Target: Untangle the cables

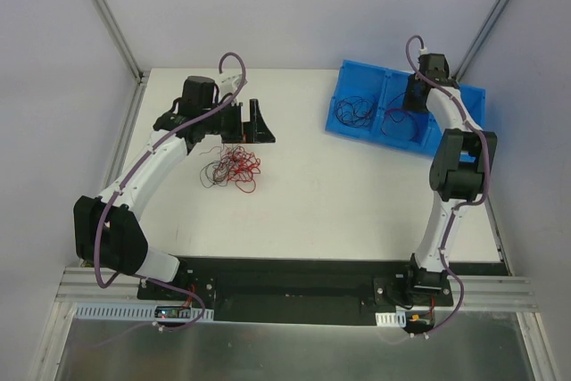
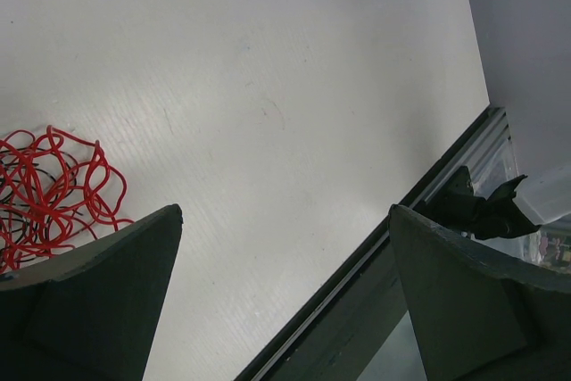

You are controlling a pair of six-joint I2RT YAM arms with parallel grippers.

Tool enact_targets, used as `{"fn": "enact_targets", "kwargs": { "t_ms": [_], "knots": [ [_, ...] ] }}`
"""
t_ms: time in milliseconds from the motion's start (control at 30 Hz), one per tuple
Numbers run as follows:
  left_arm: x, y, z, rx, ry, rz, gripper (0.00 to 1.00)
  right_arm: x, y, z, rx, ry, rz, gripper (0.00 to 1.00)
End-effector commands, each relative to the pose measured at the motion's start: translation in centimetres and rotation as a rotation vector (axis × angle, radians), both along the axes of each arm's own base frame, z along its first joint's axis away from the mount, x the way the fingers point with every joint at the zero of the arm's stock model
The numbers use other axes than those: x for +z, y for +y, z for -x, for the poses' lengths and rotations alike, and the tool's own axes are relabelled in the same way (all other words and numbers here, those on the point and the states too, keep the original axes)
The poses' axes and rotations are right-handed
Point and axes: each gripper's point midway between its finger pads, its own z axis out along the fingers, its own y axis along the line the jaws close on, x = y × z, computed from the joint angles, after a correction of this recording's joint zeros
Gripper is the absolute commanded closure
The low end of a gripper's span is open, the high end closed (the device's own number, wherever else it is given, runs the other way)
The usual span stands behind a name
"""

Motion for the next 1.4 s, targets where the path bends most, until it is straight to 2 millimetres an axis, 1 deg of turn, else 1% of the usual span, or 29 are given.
{"fn": "enact_targets", "kwargs": {
  "t_ms": [0,100,167,233,267,300,333,400,467,567,600,667,733,767,833,867,900,933,967,1000,1033,1067,1100,1133,1167,1200,1367],
  "knots": [
    [0.1,0.4,-0.4,0.022,-0.044,-0.026,0.01,4.3,0.1,0.2,-0.063,-0.023,0.019,0.56],
    [-0.4,1.2,-1.0,0.078,-0.050,-0.074,0.01,7.1,0.6,1.4,-0.069,-0.044,0.017,0.46],
    [-0.8,2.1,-1.4,0.134,-0.046,-0.113,0.01,8.5,0.9,3.2,-0.087,-0.048,0.016,0.41],
    [-1.2,3.2,-1.8,0.206,-0.036,-0.153,0.01,9.2,1.2,5.5,-0.101,-0.051,0.021,0.38],
    [-1.3,3.5,-1.8,0.226,-0.030,-0.156,0.01,9.1,1.1,6.5,-0.100,-0.058,0.027,0.35],
    [-1.5,3.6,-1.6,0.231,-0.015,-0.145,0.01,9.5,1.0,7.2,-0.100,-0.080,0.032,0.34],
    [-1.7,3.7,-1.2,0.232,-0.001,-0.137,0.01,9.3,0.9,8.1,-0.099,-0.083,0.035,0.33],
    [-2.3,4.0,-0.5,0.230,0.022,-0.126,0.01,9.2,0.8,9.3,-0.089,-0.092,0.046,0.31],
    [-2.7,4.3,0.4,0.234,0.030,-0.125,0.01,9.6,0.8,9.3,-0.071,-0.109,0.056,0.30],
    [-2.7,4.4,1.7,0.229,0.036,-0.108,0.01,9.8,1.5,7.9,-0.011,-0.122,0.021,0.30],
    [-2.7,4.4,2.1,0.222,0.040,-0.100,0.01,10.1,1.8,7.4,0.008,-0.123,0.000,0.32],
    [-2.1,4.1,2.8,0.203,0.034,-0.076,0.01,10.2,3.2,6.8,0.083,-0.130,-0.049,0.35],
    [-2.1,4.0,3.2,0.194,0.033,-0.067,0.01,10.4,5.6,6.6,0.164,-0.152,-0.155,0.35],
    [-2.2,4.1,3.4,0.192,0.037,-0.068,0.01,10.1,6.9,6.7,0.195,-0.157,-0.207,0.35],
    [-2.5,3.9,3.7,0.178,0.047,-0.064,0.01,10.4,9.2,6.7,0.228,-0.200,-0.260,0.33],
    [-2.6,3.8,3.7,0.169,0.053,-0.058,0.01,9.9,10.3,6.9,0.236,-0.197,-0.280,0.31],
    [-2.7,3.5,3.7,0.155,0.063,-0.054,0.01,9.4,10.6,7.0,0.196,-0.184,-0.305,0.31],
    [-2.7,3.3,3.6,0.143,0.071,-0.048,0.01,8.5,10.4,7.3,0.092,-0.153,-0.347,0.31],
    [-2.6,3.1,3.6,0.131,0.076,-0.041,0.01,7.2,10.0,8.0,-0.039,-0.106,-0.401,0.31],
    [-2.6,3.0,3.5,0.127,0.078,-0.038,0.01,6.1,10.3,8.8,-0.139,-0.076,-0.470,0.31],
    [-2.6,2.9,3.4,0.125,0.077,-0.038,0.01,4.7,11.7,9.1,-0.144,-0.088,-0.561,0.32],
    [-2.5,2.9,3.3,0.125,0.075,-0.035,0.01,4.2,12.9,9.1,-0.160,-0.118,-0.643,0.33],
    [-2.2,2.8,3.1,0.122,0.070,-0.030,0.01,4.2,13.5,9.1,-0.190,-0.153,-0.675,0.33],
    [-1.8,2.6,3.0,0.116,0.065,-0.023,0.01,3.7,13.9,9.2,-0.214,-0.179,-0.673,0.32],
    [-1.3,2.4,2.7,0.109,0.056,-0.014,0.01,3.9,14.4,9.0,-0.217,-0.216,-0.690,0.32],
    [-0.6,2.1,2.4,0.098,0.043,-0.003,0.01,3.3,14.6,9.0,-0.237,-0.220,-0.708,0.32],
    [2.8,1.1,1.0,0.054,-0.019,0.043,0.01,0.6,14.4,8.8,-0.397,-0.257,-0.833,0.32]
  ]
}}
